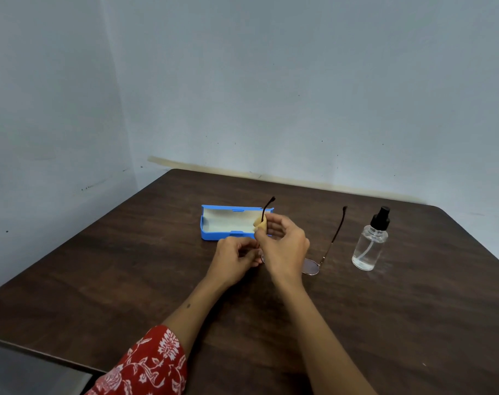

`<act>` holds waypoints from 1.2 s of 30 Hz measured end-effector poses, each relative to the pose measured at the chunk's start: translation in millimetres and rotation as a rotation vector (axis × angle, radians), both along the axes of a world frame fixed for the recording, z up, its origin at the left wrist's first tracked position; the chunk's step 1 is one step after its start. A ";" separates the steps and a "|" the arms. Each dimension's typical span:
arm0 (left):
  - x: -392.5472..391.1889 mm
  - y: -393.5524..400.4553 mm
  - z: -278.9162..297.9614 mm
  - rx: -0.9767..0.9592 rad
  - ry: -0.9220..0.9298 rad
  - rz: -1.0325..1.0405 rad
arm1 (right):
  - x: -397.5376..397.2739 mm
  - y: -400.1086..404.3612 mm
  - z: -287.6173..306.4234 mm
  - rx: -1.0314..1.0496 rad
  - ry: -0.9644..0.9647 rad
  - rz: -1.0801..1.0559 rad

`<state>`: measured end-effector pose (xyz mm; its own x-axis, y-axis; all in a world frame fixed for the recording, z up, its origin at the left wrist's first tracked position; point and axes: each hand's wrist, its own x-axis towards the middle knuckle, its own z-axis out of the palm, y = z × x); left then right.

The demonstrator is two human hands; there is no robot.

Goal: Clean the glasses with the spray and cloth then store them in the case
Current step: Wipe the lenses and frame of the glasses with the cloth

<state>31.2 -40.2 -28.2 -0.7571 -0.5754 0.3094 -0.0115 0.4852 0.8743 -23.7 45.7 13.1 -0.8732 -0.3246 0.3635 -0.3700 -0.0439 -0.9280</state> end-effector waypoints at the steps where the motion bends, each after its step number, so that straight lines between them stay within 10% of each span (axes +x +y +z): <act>1: 0.1 0.2 0.2 0.002 0.002 0.002 | -0.5 0.0 0.1 0.007 0.000 -0.001; 36: -3.5 -2.7 -2.1 0.064 0.003 0.002 | 2.0 -2.1 35.3 -0.251 0.021 -0.001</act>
